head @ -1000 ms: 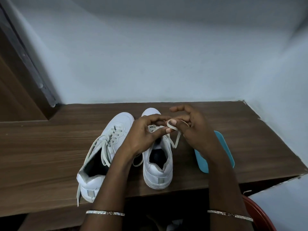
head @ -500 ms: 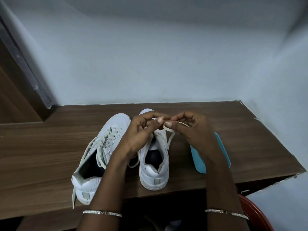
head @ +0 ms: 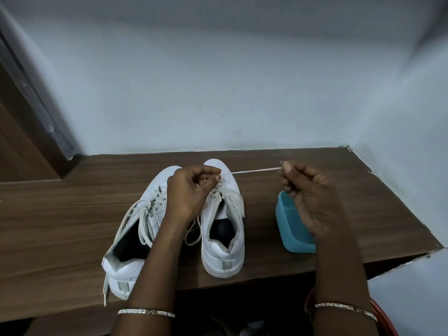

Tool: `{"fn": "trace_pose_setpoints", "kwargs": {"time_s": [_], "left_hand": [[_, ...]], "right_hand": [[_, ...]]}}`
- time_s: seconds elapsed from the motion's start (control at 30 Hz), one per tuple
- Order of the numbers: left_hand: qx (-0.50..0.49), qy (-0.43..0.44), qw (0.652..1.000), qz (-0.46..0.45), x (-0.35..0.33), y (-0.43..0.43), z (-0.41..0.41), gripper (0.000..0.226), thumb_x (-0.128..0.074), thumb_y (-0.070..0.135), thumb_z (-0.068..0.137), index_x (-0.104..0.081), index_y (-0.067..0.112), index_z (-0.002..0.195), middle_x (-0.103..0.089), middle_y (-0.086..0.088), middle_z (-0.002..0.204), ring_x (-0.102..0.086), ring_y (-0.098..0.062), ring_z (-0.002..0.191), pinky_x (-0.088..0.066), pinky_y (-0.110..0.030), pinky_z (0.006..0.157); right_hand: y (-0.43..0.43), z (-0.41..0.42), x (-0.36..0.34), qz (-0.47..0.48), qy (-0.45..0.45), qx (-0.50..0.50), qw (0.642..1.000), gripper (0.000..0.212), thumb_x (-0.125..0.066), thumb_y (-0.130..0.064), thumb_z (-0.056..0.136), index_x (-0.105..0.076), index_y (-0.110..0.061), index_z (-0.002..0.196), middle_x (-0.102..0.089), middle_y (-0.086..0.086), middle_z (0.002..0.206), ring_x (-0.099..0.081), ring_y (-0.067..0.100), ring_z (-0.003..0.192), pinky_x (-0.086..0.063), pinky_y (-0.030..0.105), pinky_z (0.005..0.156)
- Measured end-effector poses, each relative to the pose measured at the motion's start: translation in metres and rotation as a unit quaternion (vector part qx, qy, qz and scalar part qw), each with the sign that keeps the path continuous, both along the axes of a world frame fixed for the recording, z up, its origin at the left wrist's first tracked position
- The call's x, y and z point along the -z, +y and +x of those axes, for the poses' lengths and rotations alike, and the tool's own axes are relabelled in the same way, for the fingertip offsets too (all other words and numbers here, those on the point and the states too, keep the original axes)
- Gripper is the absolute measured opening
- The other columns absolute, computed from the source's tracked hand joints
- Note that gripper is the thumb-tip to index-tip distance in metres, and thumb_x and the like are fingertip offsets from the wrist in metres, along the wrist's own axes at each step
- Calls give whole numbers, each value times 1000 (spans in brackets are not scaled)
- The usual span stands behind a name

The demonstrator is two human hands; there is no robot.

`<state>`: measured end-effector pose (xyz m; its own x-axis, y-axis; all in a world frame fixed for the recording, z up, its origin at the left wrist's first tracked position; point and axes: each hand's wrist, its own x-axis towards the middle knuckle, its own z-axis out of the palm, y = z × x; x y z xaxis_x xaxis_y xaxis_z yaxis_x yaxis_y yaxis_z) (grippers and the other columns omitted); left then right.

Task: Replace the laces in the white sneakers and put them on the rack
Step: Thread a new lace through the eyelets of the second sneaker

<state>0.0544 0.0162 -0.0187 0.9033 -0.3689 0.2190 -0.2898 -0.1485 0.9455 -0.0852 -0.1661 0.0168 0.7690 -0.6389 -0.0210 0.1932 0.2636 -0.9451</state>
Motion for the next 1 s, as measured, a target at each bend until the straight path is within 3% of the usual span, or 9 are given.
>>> {"fn": "trace_pose_setpoints", "kwargs": {"time_s": [0.13,0.27,0.37,0.5,0.57,0.63,0.7,0.83,1.0], "left_hand": [[-9,-23,999,43,3,-2,0,15,-78,18,82,-75,32,84,-72,12,69,-67,-3,68,-48,-15,65],[55,-37,997,43,0,-3,-4,6,-75,24,86,-78,28,89,-74,14,76,-65,4,69,-47,-13,67],[70,-55,995,38,-4,-3,-8,15,-66,33,93,-78,24,94,-72,16,79,-59,10,64,-40,-9,62],[15,-55,998,32,-8,4,-3,14,-73,40,85,-74,27,83,-65,16,70,-59,-2,65,-43,-17,64],[37,-31,998,46,-12,12,1,25,-79,43,78,-68,22,72,-58,9,59,-53,-8,56,-42,-22,58],[101,9,992,75,-17,21,3,34,-85,45,71,-66,17,69,-56,2,55,-51,-10,52,-41,-26,56],[151,26,978,140,-21,26,2,42,-90,49,61,-66,17,71,-62,-3,59,-55,-12,54,-42,-27,55],[152,7,962,227,-18,28,3,44,-92,50,53,-66,21,74,-67,0,64,-58,-7,55,-43,-22,55],[167,23,959,226,-14,35,8,29,-91,38,63,-69,22,75,-69,1,65,-59,-5,55,-46,-25,60]], "right_hand": [[-4,-1,-1,96,-66,7,993,23,-64,-16,82,-68,-9,103,-71,1,85,-63,5,74,-52,15,67],[-1,0,-3,122,-121,1,985,28,-59,-8,84,-65,-7,112,-75,4,101,-71,13,95,-55,18,78],[2,2,-5,127,-137,3,982,31,-59,-8,84,-64,-7,115,-75,6,107,-71,16,103,-56,20,81],[4,8,-3,110,-127,44,985,28,-70,-24,77,-70,-9,101,-74,1,89,-69,11,85,-55,21,74],[7,13,-1,106,-123,44,986,31,-76,-28,70,-70,-8,93,-73,2,89,-69,14,88,-55,28,83],[13,18,0,108,-122,2,987,25,-73,-23,77,-66,-5,92,-74,11,99,-71,23,100,-56,36,93],[23,23,-2,104,-113,-38,987,16,-66,-15,84,-60,-2,92,-73,19,99,-72,28,96,-59,38,87],[42,30,-3,3,-25,-63,998,17,-70,-17,81,-62,-5,89,-72,12,81,-59,14,53,-53,25,53],[52,41,13,-132,45,-102,985,13,-69,-10,90,-76,-7,100,-72,7,79,-53,10,57,-49,21,58]]}}
